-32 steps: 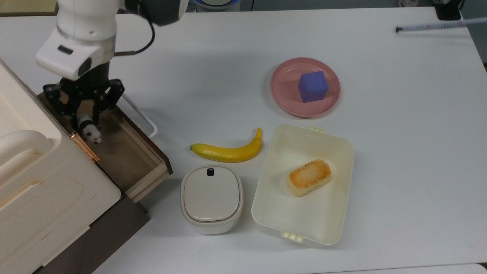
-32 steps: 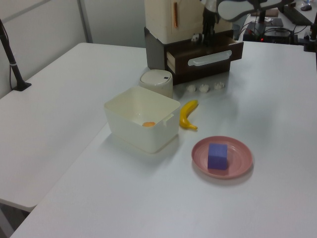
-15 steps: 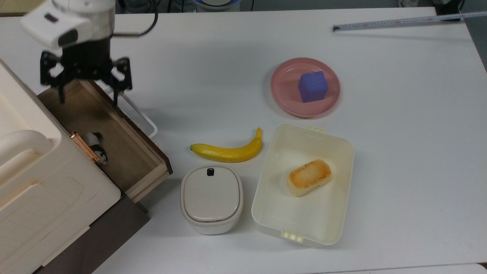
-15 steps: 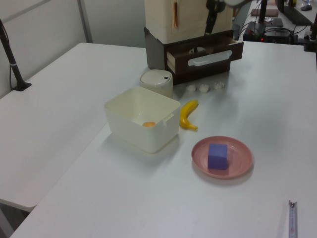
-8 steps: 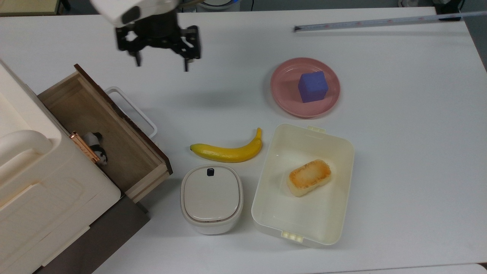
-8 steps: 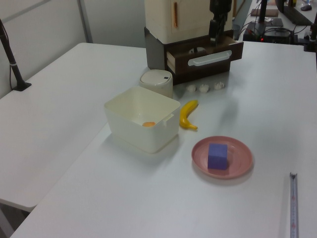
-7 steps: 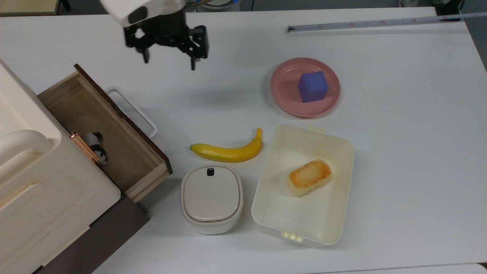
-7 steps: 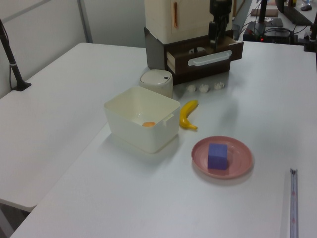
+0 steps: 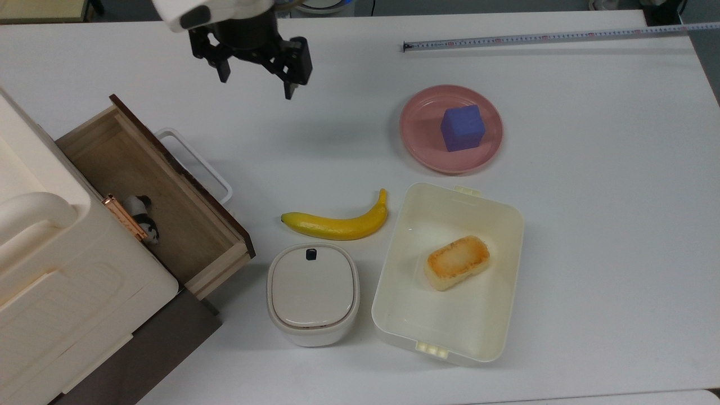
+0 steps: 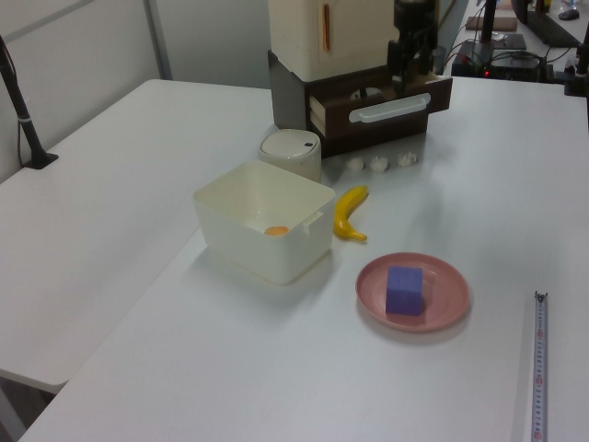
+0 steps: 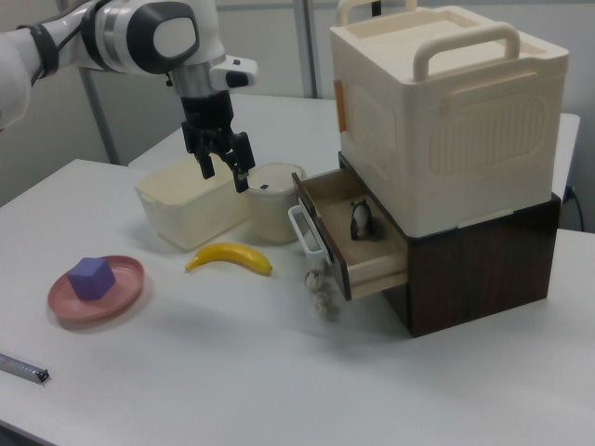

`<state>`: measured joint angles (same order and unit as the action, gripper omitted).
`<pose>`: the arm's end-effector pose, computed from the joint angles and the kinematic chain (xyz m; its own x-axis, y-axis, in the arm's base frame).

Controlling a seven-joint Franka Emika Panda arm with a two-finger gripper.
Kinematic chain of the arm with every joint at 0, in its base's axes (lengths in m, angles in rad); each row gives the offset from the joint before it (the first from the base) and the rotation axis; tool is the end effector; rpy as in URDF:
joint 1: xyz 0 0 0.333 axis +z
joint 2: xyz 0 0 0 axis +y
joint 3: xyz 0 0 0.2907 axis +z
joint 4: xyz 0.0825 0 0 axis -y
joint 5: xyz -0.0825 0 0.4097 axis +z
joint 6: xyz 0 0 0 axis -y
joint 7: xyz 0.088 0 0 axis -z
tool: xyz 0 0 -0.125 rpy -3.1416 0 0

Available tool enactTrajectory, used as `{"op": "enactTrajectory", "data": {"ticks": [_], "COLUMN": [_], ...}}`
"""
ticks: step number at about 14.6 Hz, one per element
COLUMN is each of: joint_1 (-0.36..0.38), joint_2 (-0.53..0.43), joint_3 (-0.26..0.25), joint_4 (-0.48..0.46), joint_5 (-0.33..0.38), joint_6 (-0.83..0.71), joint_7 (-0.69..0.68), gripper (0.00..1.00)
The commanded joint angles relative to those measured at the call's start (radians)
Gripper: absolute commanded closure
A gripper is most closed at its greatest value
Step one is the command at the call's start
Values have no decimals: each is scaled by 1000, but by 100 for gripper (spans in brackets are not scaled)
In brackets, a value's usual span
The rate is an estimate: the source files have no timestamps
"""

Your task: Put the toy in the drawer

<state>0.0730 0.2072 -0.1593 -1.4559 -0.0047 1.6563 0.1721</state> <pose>0.6410 -0.0477 0.5209 0.9677 -0.2519 0.0022 -0.2518 -0.9670 0.0375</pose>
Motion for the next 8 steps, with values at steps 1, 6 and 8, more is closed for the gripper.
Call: {"op": "enactTrajectory", "data": {"ticks": [1, 6, 8], "joint_1": [-36, -38, -41], "joint_2": [-63, -83, -87], "joint_3": [17, 17, 11], "joint_4": [-17, -20, -18], "joint_5": [28, 28, 28], "joint_6": [-52, -113, -110], "joint_7": [-43, -80, -85], "gripper": [0, 0, 0]}}
